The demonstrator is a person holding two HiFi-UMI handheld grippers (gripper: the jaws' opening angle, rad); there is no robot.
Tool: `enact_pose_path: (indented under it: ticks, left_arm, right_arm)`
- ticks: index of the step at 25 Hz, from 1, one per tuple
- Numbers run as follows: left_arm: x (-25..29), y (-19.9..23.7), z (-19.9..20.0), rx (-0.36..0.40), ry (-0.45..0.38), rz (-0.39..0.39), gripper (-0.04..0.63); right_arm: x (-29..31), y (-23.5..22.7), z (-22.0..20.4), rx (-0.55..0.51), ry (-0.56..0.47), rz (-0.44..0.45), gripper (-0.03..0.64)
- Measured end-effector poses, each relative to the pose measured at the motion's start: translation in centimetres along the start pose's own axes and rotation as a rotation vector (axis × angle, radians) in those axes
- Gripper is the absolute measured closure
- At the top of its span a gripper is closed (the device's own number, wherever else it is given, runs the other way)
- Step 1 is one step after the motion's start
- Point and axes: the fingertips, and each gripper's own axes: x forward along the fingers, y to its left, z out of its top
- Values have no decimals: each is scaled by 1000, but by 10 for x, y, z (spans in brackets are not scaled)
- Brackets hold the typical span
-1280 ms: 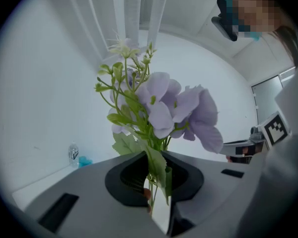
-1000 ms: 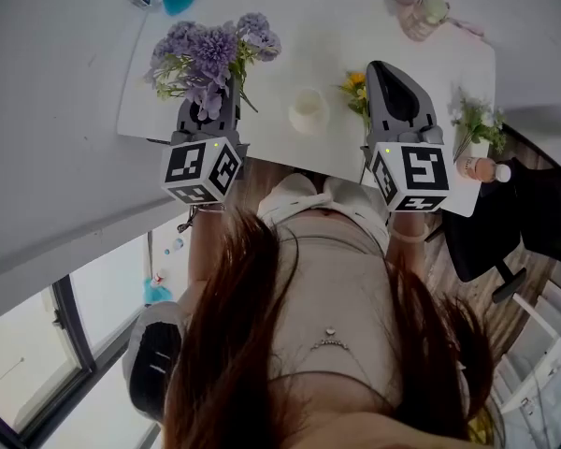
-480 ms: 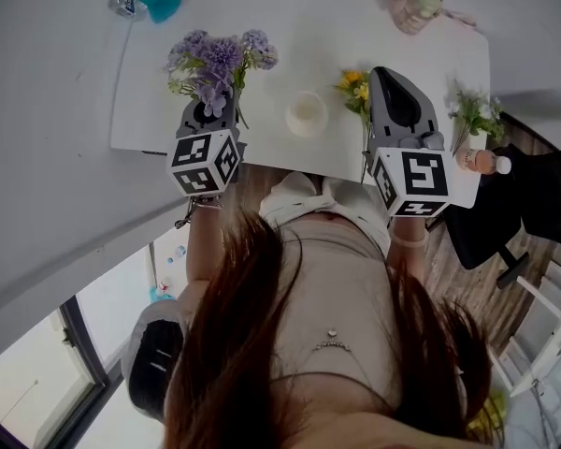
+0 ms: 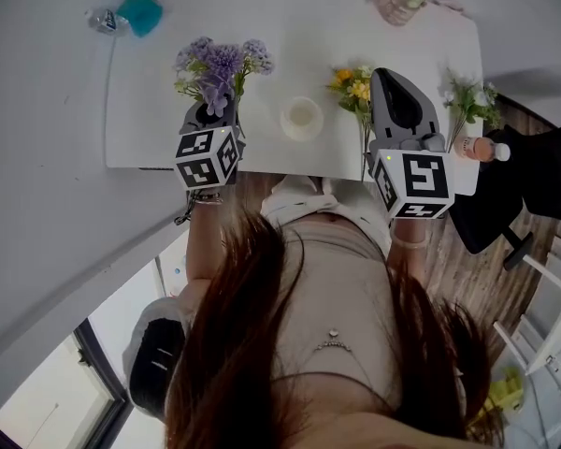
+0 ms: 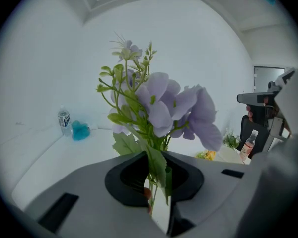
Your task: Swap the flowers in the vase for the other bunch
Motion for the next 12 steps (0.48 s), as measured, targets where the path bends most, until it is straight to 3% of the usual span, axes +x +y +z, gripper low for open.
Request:
enact_pose_path:
  ticks: [12]
  left_arm:
    - [41, 1, -23, 2, 107, -43, 546]
  right_arm:
    - [-5, -15, -7, -13, 34, -69, 589]
